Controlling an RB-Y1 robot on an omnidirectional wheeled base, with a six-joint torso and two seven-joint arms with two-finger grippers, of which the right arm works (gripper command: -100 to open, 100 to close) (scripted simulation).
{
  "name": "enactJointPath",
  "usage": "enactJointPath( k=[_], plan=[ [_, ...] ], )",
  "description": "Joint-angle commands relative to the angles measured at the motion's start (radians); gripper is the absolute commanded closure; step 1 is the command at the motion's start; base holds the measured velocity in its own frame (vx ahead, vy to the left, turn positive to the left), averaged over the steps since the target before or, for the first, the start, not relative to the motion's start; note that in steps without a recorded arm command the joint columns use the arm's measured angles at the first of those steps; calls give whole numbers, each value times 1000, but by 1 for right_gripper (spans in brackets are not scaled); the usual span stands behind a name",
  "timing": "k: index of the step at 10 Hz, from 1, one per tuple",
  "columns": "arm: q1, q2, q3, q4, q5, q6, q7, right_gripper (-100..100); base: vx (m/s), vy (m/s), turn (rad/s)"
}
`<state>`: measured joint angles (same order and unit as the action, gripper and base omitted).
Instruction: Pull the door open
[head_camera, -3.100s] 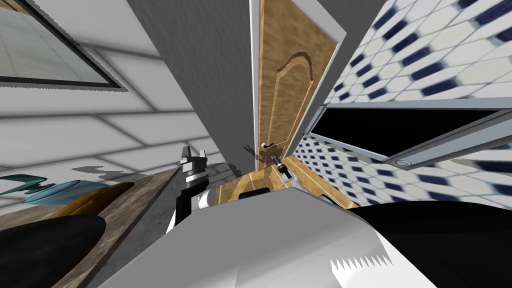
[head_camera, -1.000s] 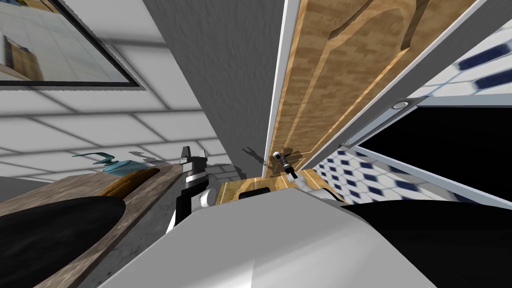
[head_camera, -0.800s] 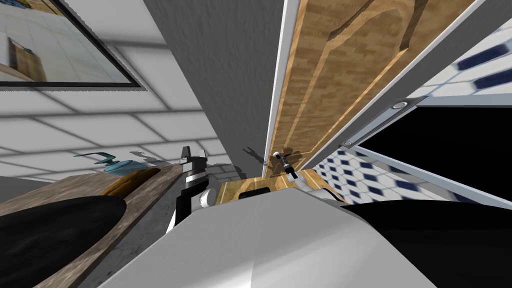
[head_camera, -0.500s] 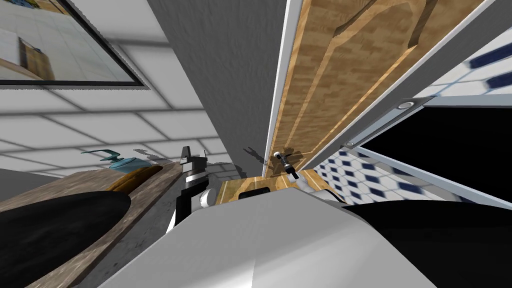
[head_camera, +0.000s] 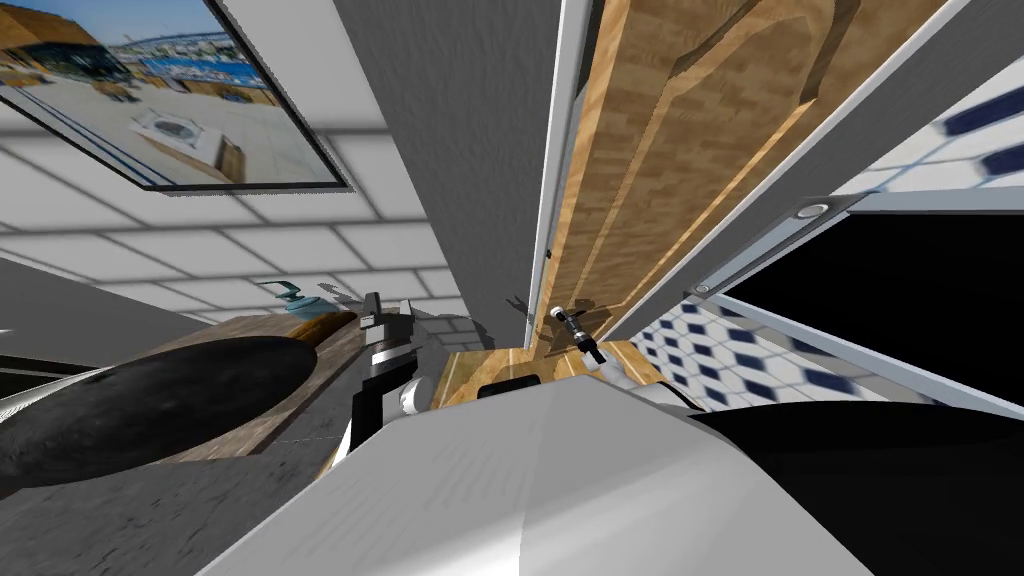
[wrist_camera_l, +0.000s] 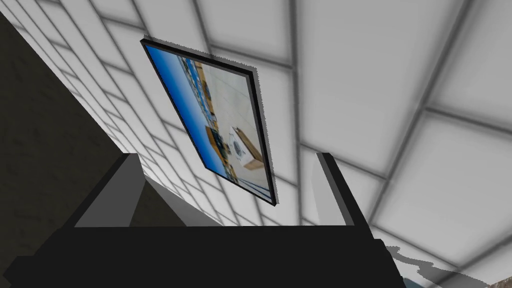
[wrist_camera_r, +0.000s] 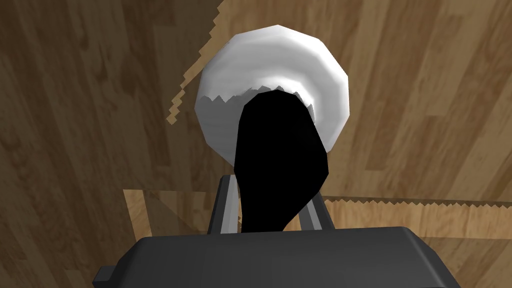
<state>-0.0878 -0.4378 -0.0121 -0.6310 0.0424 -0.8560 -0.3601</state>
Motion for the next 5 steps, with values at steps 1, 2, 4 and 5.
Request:
enactJointPath(
  k=[1,2,4,5],
  plan=[
    [19,-20,12,-9,8,-29,-26,100,-144,-72,160],
    [32,-35,20,-10,12,-47,-44,100,-165,-103,184],
    [53,-58,31,-12,20,-75,-72,100,-188,-98,164],
    [48,-49,29,-14,18,-62,-64,100,-78,-25,26]
  ],
)
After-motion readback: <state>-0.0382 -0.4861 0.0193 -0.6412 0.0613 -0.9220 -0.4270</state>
